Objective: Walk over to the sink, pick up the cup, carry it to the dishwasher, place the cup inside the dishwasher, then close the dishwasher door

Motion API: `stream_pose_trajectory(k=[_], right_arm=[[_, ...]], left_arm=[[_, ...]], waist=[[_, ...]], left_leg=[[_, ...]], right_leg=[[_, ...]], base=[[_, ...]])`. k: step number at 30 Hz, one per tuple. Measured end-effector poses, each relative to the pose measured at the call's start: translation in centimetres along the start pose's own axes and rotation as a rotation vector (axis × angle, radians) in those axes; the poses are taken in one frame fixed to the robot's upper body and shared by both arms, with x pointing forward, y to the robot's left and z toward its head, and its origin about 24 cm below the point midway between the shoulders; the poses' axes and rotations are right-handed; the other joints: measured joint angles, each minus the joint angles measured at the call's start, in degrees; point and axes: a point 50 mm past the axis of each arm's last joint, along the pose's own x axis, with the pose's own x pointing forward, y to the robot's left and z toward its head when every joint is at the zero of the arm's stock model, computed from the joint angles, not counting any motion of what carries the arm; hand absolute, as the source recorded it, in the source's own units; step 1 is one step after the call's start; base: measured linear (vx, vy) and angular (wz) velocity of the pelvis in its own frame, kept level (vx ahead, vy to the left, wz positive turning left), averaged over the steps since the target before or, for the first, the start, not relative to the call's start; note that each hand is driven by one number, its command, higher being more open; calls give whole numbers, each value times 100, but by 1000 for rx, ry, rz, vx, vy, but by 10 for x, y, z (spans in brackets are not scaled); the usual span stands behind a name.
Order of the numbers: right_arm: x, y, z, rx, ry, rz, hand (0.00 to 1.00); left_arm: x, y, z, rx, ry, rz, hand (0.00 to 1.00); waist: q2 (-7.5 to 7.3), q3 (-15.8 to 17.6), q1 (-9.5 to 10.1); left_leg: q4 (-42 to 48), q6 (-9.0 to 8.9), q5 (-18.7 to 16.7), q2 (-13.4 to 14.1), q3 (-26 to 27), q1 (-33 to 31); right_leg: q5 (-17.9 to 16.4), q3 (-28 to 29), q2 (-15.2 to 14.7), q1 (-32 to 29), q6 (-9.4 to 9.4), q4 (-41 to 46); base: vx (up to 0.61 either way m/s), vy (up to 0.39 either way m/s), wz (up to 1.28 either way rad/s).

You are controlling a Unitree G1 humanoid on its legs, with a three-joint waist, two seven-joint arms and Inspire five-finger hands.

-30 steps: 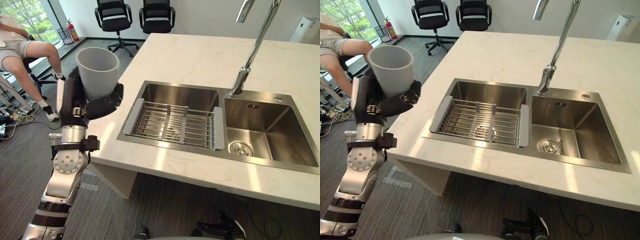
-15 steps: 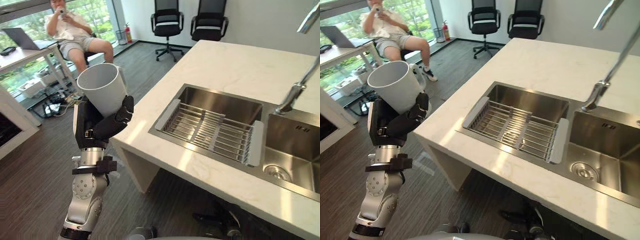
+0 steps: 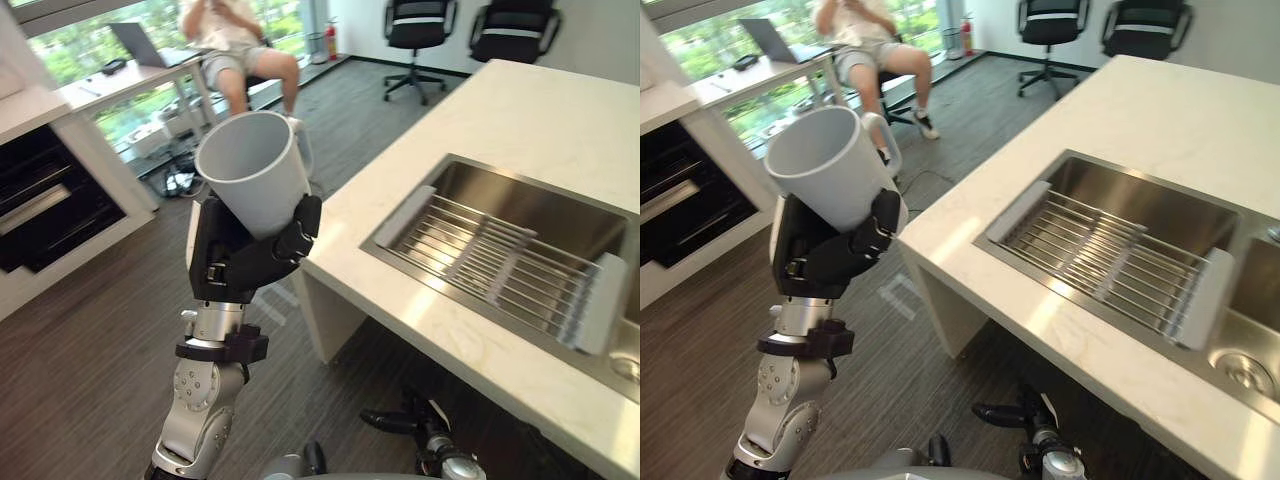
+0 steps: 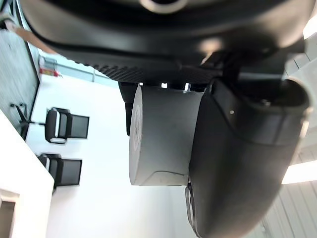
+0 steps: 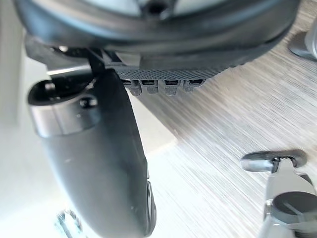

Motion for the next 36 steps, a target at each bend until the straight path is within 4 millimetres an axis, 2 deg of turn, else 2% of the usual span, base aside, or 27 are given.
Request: stream_pose_trajectory(k=[1,5,8,11,13,16,20,22,24,26,27,28,29,30,31,32,33,34,35,36], right_arm=[[0,3,-1,7,2,2,100],[0,1,-3,16,-11,-4,100],[-8,-24,-11,45,-62,-48,100],[-21,-46,-21,34,-88,-76,100],[-24,-52,-24,25,-79,-75,100],[-23,-54,-20,15,-101,-56,100],[-18,-38,-6,-5,-160,24,100],[-15,-32,7,-25,-206,64,100],[-15,-29,14,-38,-235,78,100],[-12,-25,20,-47,-249,96,100],[-10,-22,23,-55,-257,109,100],[-9,-20,24,-57,-258,122,100],[-8,-18,25,-59,-260,132,100],[-6,-11,29,-72,-269,165,100],[-5,-8,32,-80,-274,179,100],[-5,-7,33,-86,-279,189,100],[-5,-5,33,-80,-279,194,100],[-5,-5,36,-69,-292,193,100],[-7,-7,34,-68,-287,192,100],[-9,-10,33,-71,-282,184,100]], left_arm=[[-2,1,-5,6,29,-3,0],[-3,0,-14,16,78,-29,0],[-4,13,-24,33,124,-10,0],[-4,26,-24,38,137,31,0],[-5,32,-22,40,131,55,0],[-16,40,-23,54,158,99,0],[-25,37,-24,26,170,133,0],[-27,32,-19,2,147,141,0],[-28,31,-19,-9,137,150,0],[-29,33,-18,13,135,157,0],[-30,36,-16,23,132,169,0],[-31,37,-17,23,134,185,0],[-31,39,-17,26,136,194,0],[-31,41,-16,32,128,213,0],[-31,42,-16,34,125,218,0],[-32,41,-18,30,131,220,0],[-32,39,-19,23,139,212,0],[-30,32,-21,4,139,188,0],[-33,29,-25,-7,156,183,0],[-34,26,-32,-26,175,181,0]], waist=[[-58,-18,6],[-120,-29,-97],[-128,-23,-135],[-207,25,-143],[-271,52,-130],[-303,65,-95],[-432,157,2],[-474,300,85],[-484,385,117],[-568,458,131],[-595,511,136],[-551,544,158],[-552,542,162],[-540,550,201],[-541,550,203],[-457,542,92],[-566,452,18],[-558,478,-38],[-425,497,-36],[-235,553,-99]], left_leg=[[-329,11,163,-136,-82,155],[-727,34,419,-293,-301,213],[-759,31,468,-325,-395,234],[-765,13,508,-330,-542,298],[-787,4,553,-319,-598,302],[-735,-8,571,-299,-686,293],[72,-9,243,-274,-925,-141],[834,-9,-229,-266,-1092,-382],[1182,95,-458,-357,-1277,-427],[1221,132,-485,-499,-1462,-423],[1186,146,-485,-572,-1604,-438],[1048,182,-406,-583,-1735,-454],[967,181,-342,-590,-1816,-453],[746,171,-87,-599,-1939,-462],[659,153,-10,-620,-1981,-479],[486,122,84,-664,-2173,-525],[275,150,108,-718,-2116,-502],[1456,349,-294,-647,-1553,-922],[2009,378,-811,-454,-1176,-808],[1888,447,-1197,-309,-1286,-595]], right_leg=[[-2,-52,-28,103,-1,-63],[-5,-88,-31,167,-8,-148],[-36,-43,-3,245,-54,-144],[-210,44,44,337,-208,-115],[-321,80,56,327,-174,-16],[-427,152,85,320,-149,101],[-550,32,-6,308,-154,456],[-682,-5,-162,345,-212,999],[-743,59,-335,345,-321,1580],[-724,290,-472,292,-358,1991],[-687,528,-455,206,-451,2108],[-939,917,-190,134,-519,1984],[-1068,1069,20,145,-507,1792],[-1257,1331,541,130,-534,1168],[-1271,1433,755,111,-568,873],[-1248,1745,1047,172,-572,580],[-1148,1927,1129,154,-608,258],[-1016,1778,1083,62,-529,350],[-1033,1754,1154,-9,-516,770],[-1121,2068,1233,-482,-662,1981]], base=[[29,103,68],[8,14,35],[-12,-9,15],[-36,-38,19],[-57,-41,21],[-43,-35,14],[-25,-15,35],[-46,48,40],[-63,80,57],[-46,72,75],[-9,22,75],[-1,-1,74],[-15,-34,67],[-41,-41,47],[-71,-71,76],[-49,-93,90],[-39,-98,126],[18,-79,100],[26,-34,92],[14,-6,63]])
